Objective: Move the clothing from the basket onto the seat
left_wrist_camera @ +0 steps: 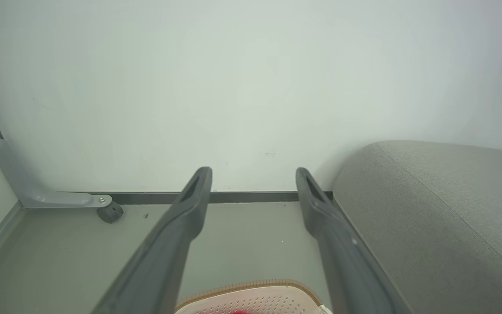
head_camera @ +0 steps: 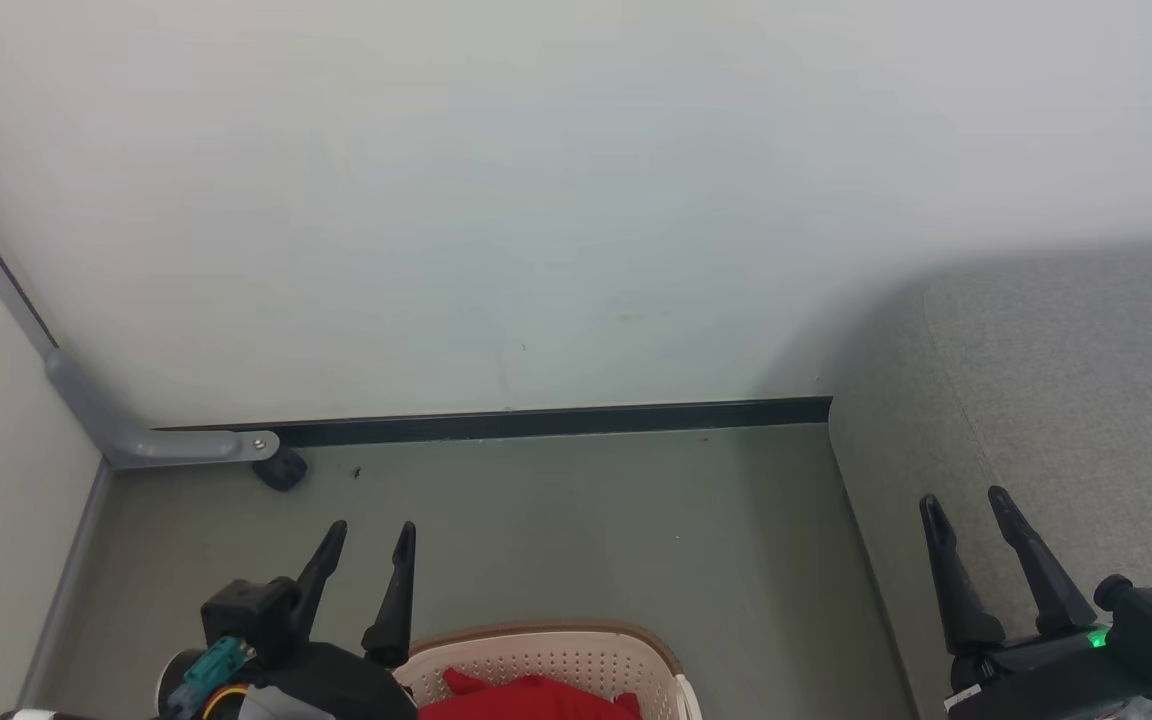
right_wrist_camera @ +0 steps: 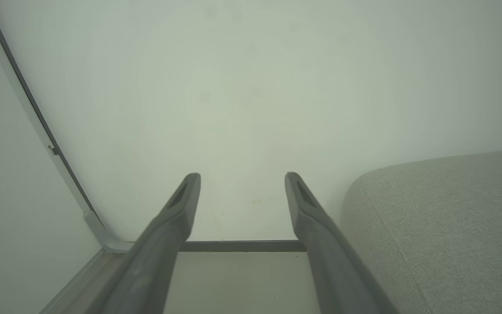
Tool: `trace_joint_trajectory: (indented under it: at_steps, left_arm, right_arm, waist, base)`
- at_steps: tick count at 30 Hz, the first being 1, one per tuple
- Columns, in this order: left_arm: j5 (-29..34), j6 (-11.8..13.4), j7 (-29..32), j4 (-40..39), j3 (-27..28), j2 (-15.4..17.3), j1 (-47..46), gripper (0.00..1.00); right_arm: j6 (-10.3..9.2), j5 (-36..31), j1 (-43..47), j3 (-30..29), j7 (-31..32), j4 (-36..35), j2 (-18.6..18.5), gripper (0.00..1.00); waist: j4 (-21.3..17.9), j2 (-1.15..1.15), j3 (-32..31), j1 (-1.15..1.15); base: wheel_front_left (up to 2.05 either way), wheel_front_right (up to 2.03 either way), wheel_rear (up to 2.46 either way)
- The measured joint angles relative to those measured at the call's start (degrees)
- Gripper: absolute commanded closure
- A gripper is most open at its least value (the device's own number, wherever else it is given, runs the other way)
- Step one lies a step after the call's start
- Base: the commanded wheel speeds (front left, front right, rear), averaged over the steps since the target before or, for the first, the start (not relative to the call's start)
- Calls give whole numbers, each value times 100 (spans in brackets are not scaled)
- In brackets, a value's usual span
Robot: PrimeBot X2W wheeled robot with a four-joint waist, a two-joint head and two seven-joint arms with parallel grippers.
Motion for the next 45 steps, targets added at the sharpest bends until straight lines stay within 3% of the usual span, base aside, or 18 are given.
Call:
trace_joint_trajectory:
  at_steps: [9, 19, 45]
  left_arm:
    - [2, 293, 0, -909, 423, 291, 481, 0]
    - [2, 481, 0, -1535, 580, 283, 899, 0]
    - [68, 682, 53, -2002, 597, 339, 1001, 0]
  right_arm:
    - [0, 2, 96, -13, 0, -86, -42, 0]
    - [0, 3, 198, -25, 0, -134, -40, 0]
    - [0, -1, 269, -21, 0, -276, -14, 0]
  waist:
    - [117, 0, -118, 0]
    - [116, 0, -146, 1]
    - [18, 0, 70, 1]
  base:
    - [0, 0, 0]
    - [0, 0, 0]
    - [0, 0, 0]
